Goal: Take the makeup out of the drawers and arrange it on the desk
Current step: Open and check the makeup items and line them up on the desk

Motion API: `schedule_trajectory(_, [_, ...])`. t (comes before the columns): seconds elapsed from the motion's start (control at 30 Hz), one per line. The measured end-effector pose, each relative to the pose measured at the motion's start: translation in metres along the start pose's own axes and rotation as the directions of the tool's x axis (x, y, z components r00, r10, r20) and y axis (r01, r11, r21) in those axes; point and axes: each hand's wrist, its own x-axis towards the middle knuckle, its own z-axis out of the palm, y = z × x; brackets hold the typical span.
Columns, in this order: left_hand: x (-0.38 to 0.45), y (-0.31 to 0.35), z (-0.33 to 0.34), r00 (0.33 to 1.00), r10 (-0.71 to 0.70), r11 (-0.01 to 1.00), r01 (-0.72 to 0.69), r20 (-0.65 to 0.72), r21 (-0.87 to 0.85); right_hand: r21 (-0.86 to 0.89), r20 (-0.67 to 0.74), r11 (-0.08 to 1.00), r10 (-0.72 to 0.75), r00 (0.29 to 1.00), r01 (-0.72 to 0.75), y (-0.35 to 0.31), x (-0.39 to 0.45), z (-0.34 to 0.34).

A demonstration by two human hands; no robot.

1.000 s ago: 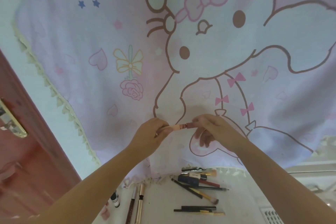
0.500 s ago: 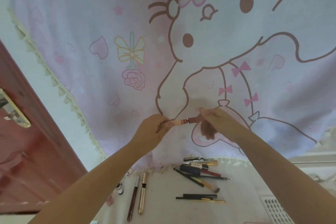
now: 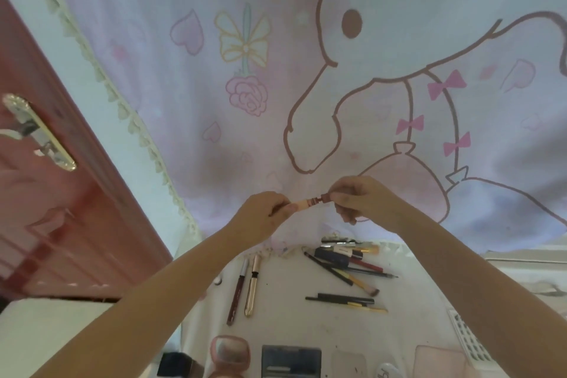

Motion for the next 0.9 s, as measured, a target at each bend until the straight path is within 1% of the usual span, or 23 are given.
schedule_trajectory(0.03, [-0.007, -0.005, 0.004, 0.998, -0.031, 0.999, 0.032, 0.052, -0.019, 0.029, 0.037, 0.999, 0.021, 0.999, -0.022, 0.007, 0.003, 0.006])
schedule_trajectory(0.07, [-0.013, -0.01, 0.007, 0.995, -0.066, 0.996, 0.071, 0.075, -0.056, 0.051, 0.064, 0.997, 0.051, 0.997, -0.054, 0.016, 0.007, 0.011])
schedule_trajectory(0.17, [-0.033, -0.026, 0.012, 0.972, -0.234, 0.961, 0.235, 0.023, -0.148, 0.052, 0.112, 0.981, 0.182, 0.977, -0.189, 0.042, 0.025, 0.027])
schedule_trajectory(0.23, [-0.047, -0.042, 0.016, 0.951, -0.309, 0.942, 0.31, 0.024, -0.132, 0.01, 0.182, 0.958, 0.279, 0.943, -0.286, 0.061, 0.041, 0.04])
schedule_trajectory(0.3, [-0.06, -0.06, 0.022, 0.934, -0.354, 0.93, 0.356, 0.044, -0.09, -0.085, 0.256, 0.925, 0.38, 0.889, -0.371, 0.081, 0.056, 0.053])
schedule_trajectory(0.37, [-0.073, -0.076, 0.029, 0.92, -0.391, 0.92, 0.391, 0.035, 0.02, -0.171, 0.3, 0.876, 0.483, 0.823, -0.451, 0.1, 0.073, 0.069])
schedule_trajectory(0.43, [-0.08, -0.088, 0.035, 0.919, -0.395, 0.896, 0.381, 0.014, 0.229, -0.223, 0.317, 0.831, 0.556, 0.768, -0.51, 0.116, 0.086, 0.085])
schedule_trajectory(0.5, [-0.084, -0.097, 0.045, 0.914, -0.403, 0.855, 0.357, 0.049, 0.377, -0.263, 0.32, 0.781, 0.625, 0.713, -0.567, 0.134, 0.097, 0.102])
schedule_trajectory(0.57, [-0.087, -0.103, 0.055, 0.905, -0.414, 0.832, 0.331, 0.101, 0.445, -0.275, 0.324, 0.741, 0.671, 0.667, -0.612, 0.147, 0.107, 0.117])
schedule_trajectory(0.63, [-0.089, -0.107, 0.063, 0.907, -0.399, 0.842, 0.305, 0.134, 0.446, -0.284, 0.32, 0.734, 0.679, 0.66, -0.617, 0.152, 0.115, 0.129])
schedule_trajectory(0.67, [-0.089, -0.109, 0.065, 0.91, -0.392, 0.848, 0.301, 0.135, 0.437, -0.281, 0.31, 0.739, 0.674, 0.671, -0.612, 0.153, 0.119, 0.135])
schedule_trajectory(0.83, [-0.093, -0.114, 0.069, 0.916, -0.379, 0.853, 0.289, 0.134, 0.434, -0.097, 0.215, 0.789, 0.612, 0.761, -0.607, 0.162, 0.122, 0.154])
schedule_trajectory(0.9, [-0.09, -0.113, 0.071, 0.911, -0.38, 0.851, 0.277, 0.16, 0.445, -0.051, 0.216, 0.806, 0.585, 0.782, -0.589, 0.165, 0.115, 0.155])
